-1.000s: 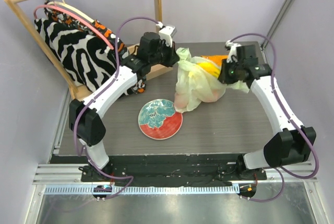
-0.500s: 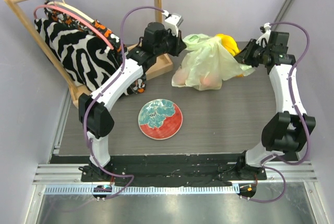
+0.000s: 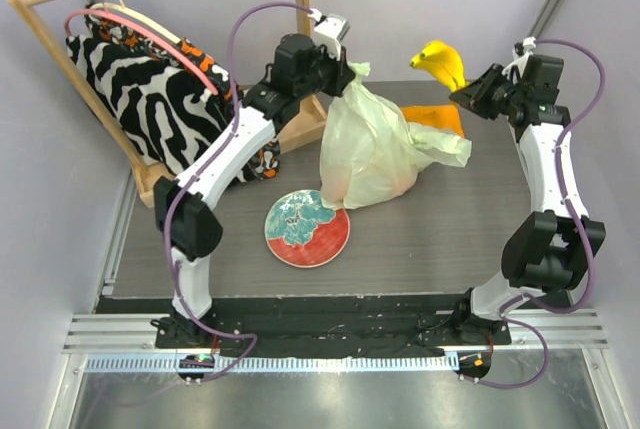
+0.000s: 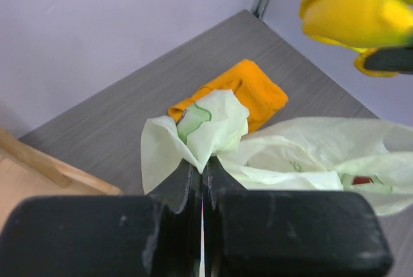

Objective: Take the fake fruits out of the plastic bag
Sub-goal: Take out the fake fruit from the plastic bag, then place the fake fruit on the plate.

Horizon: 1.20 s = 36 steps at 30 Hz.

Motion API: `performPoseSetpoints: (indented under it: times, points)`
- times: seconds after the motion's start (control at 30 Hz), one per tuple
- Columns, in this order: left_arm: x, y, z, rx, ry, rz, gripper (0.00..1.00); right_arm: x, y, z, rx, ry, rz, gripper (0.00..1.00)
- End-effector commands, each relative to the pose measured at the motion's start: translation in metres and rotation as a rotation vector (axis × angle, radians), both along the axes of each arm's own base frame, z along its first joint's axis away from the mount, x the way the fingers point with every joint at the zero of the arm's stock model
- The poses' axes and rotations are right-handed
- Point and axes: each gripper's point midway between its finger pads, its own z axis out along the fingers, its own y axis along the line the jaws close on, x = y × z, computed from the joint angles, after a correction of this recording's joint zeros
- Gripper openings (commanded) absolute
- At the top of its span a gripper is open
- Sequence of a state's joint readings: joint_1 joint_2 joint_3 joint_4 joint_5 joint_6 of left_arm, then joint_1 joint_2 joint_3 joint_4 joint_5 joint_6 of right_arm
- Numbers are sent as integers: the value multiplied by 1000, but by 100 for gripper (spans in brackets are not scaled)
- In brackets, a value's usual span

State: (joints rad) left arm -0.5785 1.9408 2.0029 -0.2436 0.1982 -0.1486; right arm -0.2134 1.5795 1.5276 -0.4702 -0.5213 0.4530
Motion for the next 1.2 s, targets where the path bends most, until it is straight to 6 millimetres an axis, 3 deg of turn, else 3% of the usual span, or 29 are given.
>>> performPoseSetpoints:
  times: [0.0,0.03,0.13,0.2,0.23,0.3,0.33,0.37,0.43,0.47,0.5,0.57,0.6,0.63,0.7,0.73,0.77,0.8,0.83,0.87,0.93,0.97,1.17]
  points:
    - [43,1,56,-73,-187,89,0,-18,34,138,13,-416,152,1]
    - [46,-1,64,-81,-223,88,0,-23,40,157,-9,-470,171,1]
    - [55,1,89,-100,-317,115,0,-44,59,187,-80,-560,246,1]
    - [60,6,103,-102,-365,144,0,-64,76,198,-128,-602,315,1]
    - [61,10,107,-99,-382,159,0,-77,101,190,-179,-601,405,1]
    - [59,20,122,-95,-420,176,29,-99,127,180,-264,-626,505,1]
    - [58,25,126,-97,-424,176,44,-109,140,164,-273,-577,549,1]
    - [49,35,142,-101,-432,183,68,-126,169,154,-274,-571,642,1]
    - [43,60,154,-111,-417,211,79,-138,185,115,-340,-501,717,1]
    - [37,68,154,-112,-381,206,81,-151,202,102,-351,-491,783,1]
    - [15,86,182,-137,-407,210,84,-151,203,76,-383,-436,792,1]
    - [5,111,172,-105,-357,224,89,-164,217,50,-453,-437,889,1]
    - [-24,129,200,-124,-399,230,91,-171,221,29,-477,-407,936,1]
    - [-28,136,187,-93,-373,229,93,-173,223,17,-512,-396,960,1]
    - [-49,161,189,-36,-382,240,94,-183,238,-11,-564,-376,1044,1]
    - [-75,176,208,-46,-418,252,94,-180,241,-20,-598,-366,1045,1]
    - [-77,187,191,3,-394,268,96,-178,249,-36,-615,-338,1074,1]
    - [-85,195,189,19,-398,270,98,-181,259,-46,-626,-330,1100,1]
    - [-106,206,199,10,-416,273,99,-177,268,-49,-633,-343,1103,1]
    - [-105,215,184,26,-382,273,100,-170,274,-63,-659,-318,1102,1]
    - [-129,218,182,7,-375,225,100,-165,291,-74,-699,-326,1112,1]
    - [-129,221,168,11,-348,228,100,-154,292,-93,-744,-280,1092,1]
    - [-149,242,158,-62,-307,247,100,-121,316,-116,-767,-233,1016,1]
